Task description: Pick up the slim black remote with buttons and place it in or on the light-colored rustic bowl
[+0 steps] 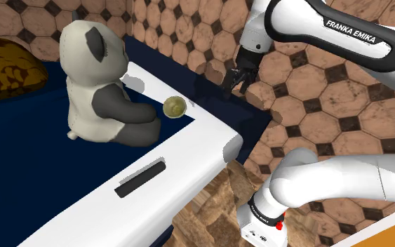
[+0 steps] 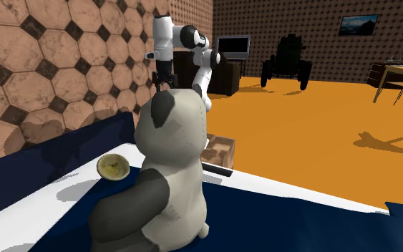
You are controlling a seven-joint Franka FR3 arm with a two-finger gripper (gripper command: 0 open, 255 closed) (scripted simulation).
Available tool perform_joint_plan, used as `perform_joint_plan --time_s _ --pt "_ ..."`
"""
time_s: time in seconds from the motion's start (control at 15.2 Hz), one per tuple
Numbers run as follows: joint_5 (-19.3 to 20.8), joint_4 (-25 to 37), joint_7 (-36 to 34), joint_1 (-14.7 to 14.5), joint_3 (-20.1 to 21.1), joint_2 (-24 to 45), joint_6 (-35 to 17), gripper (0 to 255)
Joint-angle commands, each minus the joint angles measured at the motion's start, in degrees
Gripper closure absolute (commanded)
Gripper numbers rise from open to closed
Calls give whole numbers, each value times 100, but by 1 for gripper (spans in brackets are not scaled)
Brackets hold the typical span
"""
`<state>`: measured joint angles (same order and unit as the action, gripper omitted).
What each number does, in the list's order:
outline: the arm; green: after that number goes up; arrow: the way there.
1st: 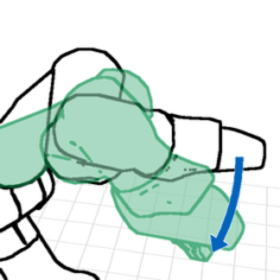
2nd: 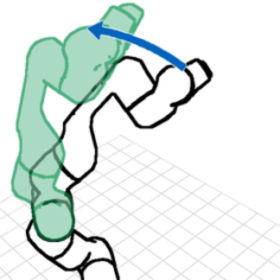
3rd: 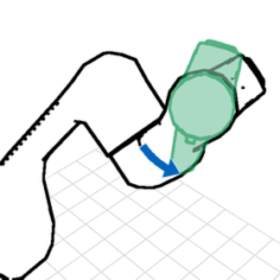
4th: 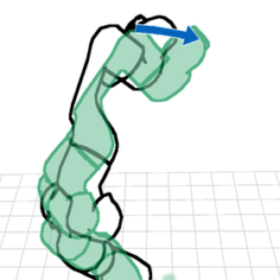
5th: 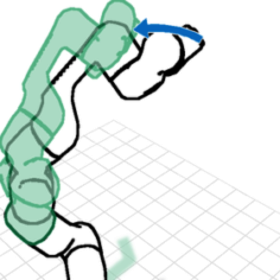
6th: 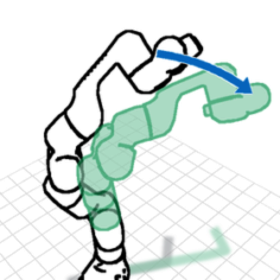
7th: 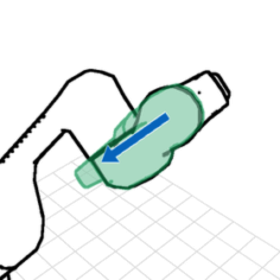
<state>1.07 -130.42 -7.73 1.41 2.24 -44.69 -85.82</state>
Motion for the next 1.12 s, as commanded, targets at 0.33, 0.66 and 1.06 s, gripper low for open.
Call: perform_joint_plan --time_s 0.33,0.66,1.06 --pt "-498 -800 -1611 172 841 -549 -342 0" --pt "-1108 -1286 -3239 323 1819 -744 -739 0" --pt "-1808 -1428 -5206 638 3140 -439 -1346 0"
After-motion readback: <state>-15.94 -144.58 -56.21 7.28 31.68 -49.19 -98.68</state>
